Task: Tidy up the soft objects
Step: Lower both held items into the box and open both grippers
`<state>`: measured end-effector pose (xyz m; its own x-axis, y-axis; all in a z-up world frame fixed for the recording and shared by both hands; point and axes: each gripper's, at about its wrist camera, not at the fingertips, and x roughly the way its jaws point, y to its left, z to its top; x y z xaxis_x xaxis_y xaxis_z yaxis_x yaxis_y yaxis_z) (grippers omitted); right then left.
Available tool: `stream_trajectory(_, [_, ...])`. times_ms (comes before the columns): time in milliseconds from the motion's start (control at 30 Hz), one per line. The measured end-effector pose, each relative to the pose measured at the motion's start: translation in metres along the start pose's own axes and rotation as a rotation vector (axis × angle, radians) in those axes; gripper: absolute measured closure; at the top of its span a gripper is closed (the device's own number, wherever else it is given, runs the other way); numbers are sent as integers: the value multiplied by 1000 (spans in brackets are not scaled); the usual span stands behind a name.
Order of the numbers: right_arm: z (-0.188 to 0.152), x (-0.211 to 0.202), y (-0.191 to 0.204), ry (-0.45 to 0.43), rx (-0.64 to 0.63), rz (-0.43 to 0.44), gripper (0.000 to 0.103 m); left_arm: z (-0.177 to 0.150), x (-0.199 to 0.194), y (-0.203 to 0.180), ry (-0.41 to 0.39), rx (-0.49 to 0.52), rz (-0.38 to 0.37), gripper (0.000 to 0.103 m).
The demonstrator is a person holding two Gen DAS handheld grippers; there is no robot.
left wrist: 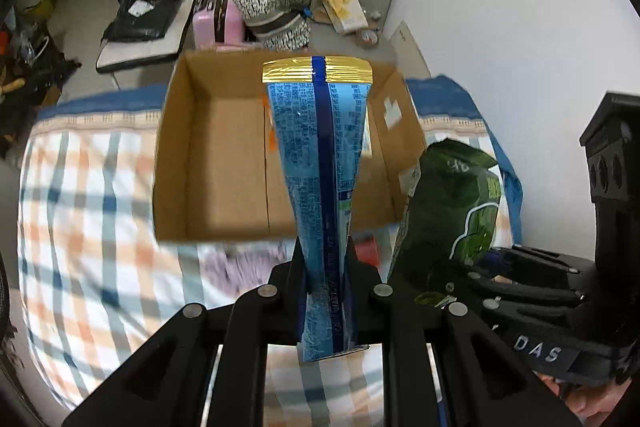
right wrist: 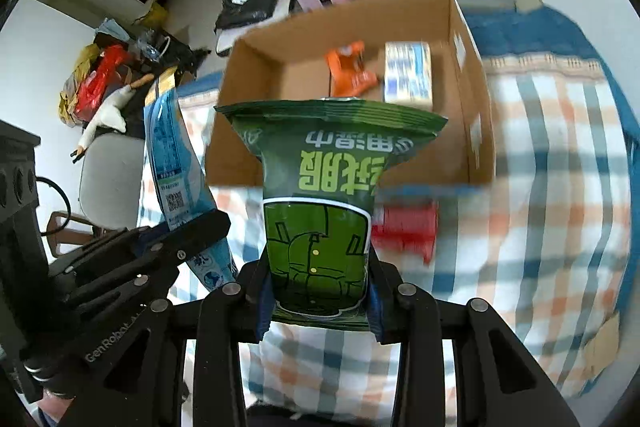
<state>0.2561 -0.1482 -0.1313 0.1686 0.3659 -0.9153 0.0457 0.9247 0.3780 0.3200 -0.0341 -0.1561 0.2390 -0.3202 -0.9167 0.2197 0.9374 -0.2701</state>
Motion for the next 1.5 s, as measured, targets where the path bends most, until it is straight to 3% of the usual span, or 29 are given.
stream_trajectory(67, [19, -6, 3, -11, -5, -9, 64, 18, 5, 8, 0, 4, 9, 91])
stream_trajectory(300, [83, 36, 10, -5, -23, -67, 64, 77, 49, 45, 78, -4, 48, 91])
stream_trajectory(600, [139, 120, -4, 101, -25, -124, 64, 121, 125, 88, 204, -47, 77, 91])
stream_trajectory(1000, [154, 219, -31, 267, -6, -167, 64, 126, 208, 119, 358, -66, 91, 91])
stream_trajectory(1233, [155, 252, -35, 334, -23, -180, 63, 125, 223, 128, 404, -80, 145, 86])
stream_trajectory(1367, [156, 264, -40, 367, -10, -191, 61, 125, 218, 129, 391, -86, 179, 75])
stream_trajectory(1467, [161, 264, -41, 356, 5, -183, 48, 122, 209, 126, 374, -81, 183, 73])
stream_trajectory(1500, [161, 261, -41, 343, -2, -196, 48, 120, 204, 124, 361, -76, 188, 71])
